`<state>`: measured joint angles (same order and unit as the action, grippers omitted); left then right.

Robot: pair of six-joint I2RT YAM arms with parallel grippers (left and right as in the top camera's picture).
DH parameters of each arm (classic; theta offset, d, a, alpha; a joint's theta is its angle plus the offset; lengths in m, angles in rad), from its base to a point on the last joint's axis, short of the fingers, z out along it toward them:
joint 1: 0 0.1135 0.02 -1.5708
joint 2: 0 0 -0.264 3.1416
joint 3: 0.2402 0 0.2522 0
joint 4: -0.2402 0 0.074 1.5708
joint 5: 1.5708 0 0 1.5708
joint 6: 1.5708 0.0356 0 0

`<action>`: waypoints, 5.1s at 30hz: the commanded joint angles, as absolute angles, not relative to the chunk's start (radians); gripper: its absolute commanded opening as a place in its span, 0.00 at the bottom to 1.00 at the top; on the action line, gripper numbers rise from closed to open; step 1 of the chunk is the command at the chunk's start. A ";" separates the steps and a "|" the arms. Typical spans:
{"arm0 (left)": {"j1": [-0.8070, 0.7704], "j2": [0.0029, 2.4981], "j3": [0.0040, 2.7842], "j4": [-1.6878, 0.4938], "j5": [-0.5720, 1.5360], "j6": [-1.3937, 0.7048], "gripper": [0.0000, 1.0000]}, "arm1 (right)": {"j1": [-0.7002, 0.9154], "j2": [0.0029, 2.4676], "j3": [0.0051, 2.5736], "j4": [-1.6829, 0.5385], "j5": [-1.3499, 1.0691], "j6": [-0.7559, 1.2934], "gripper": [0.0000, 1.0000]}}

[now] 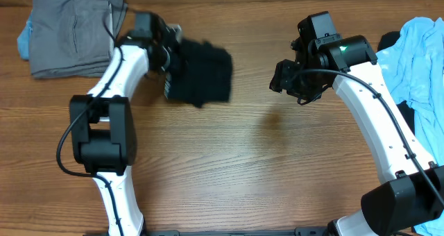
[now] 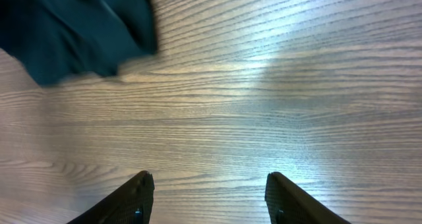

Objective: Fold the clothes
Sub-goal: 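Carry the black shirt with the left gripper to the grey stack, then lower the black shirt onto the grey stack and open the left gripper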

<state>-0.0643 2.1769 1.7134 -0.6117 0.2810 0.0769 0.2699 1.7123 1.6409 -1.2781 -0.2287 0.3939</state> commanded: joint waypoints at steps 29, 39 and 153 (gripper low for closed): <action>0.177 2.186 1.823 -0.158 -0.295 0.352 0.04 | 0.274 1.710 1.649 -1.336 -0.217 0.447 0.69; 0.181 2.175 1.948 -0.313 -0.234 0.298 0.04 | 0.274 1.711 1.649 -1.335 -0.198 0.446 0.70; 0.303 1.934 2.157 -0.921 0.450 -0.179 1.00 | 0.274 1.694 1.652 -1.372 -0.157 0.498 0.73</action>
<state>0.2981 2.0228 2.1414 -0.8780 0.3382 -0.1524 0.2699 1.7123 1.6409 -1.3766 -0.1673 0.4973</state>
